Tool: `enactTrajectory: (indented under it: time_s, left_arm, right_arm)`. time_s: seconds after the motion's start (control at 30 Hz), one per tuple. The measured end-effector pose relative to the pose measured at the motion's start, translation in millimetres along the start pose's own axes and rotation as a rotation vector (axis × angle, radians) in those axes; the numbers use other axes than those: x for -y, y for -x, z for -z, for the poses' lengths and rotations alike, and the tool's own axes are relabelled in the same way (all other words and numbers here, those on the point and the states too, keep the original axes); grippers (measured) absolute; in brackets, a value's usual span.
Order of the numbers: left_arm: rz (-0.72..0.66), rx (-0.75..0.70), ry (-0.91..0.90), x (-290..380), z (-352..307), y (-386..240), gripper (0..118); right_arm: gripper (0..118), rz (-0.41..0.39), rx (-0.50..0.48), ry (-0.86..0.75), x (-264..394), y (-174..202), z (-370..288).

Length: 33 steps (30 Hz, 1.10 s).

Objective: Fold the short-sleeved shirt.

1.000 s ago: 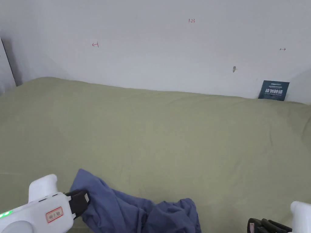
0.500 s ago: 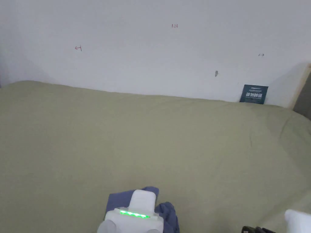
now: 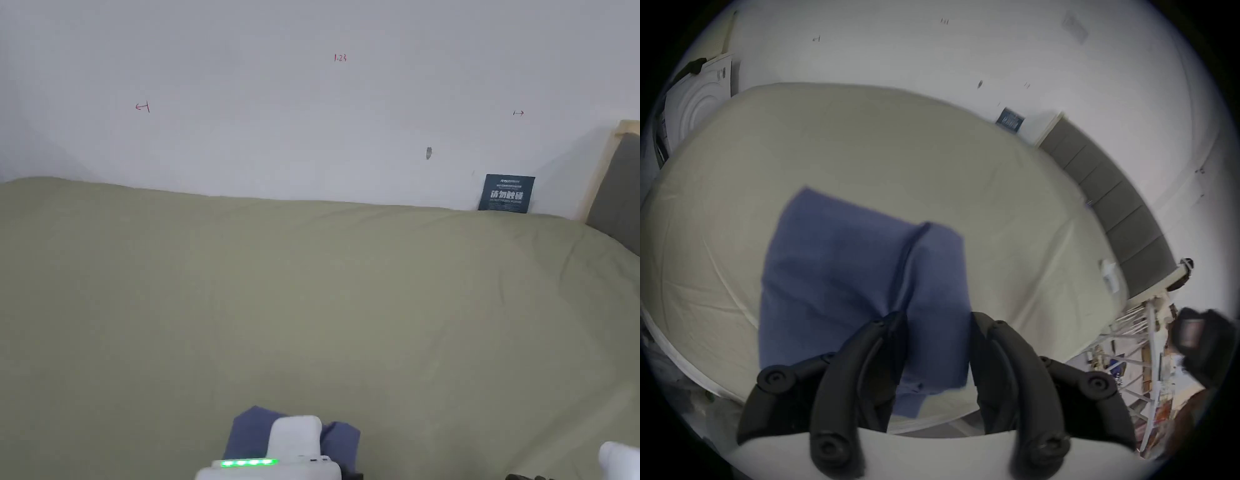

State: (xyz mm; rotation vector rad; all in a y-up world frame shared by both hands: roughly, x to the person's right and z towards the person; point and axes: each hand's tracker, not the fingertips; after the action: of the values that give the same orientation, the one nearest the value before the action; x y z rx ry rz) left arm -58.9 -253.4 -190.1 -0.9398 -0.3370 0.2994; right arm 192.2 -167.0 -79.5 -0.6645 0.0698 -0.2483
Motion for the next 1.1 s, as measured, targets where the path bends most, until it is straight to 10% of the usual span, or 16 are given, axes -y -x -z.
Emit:
enactTrajectory:
  time_s: [0.37, 0.47, 1.1]
  left_arm:
    - [-0.042, 0.175, -0.239, -33.7, -65.3, 39.3, 43]
    - [-0.035, 0.234, -0.219, -35.1, -35.0, 51.9, 0]
    - [-0.1, 0.374, 0.057, 68.6, 100.2, 3.0, 0]
  right_arm:
    - [5, -0.01, -0.047, 0.03, 4.9, 12.6, 9.5]
    - [5, -0.014, -0.05, 0.021, 5.4, 12.7, 6.8]
    - [5, -0.006, -0.023, -0.016, -0.8, 6.4, -2.9]
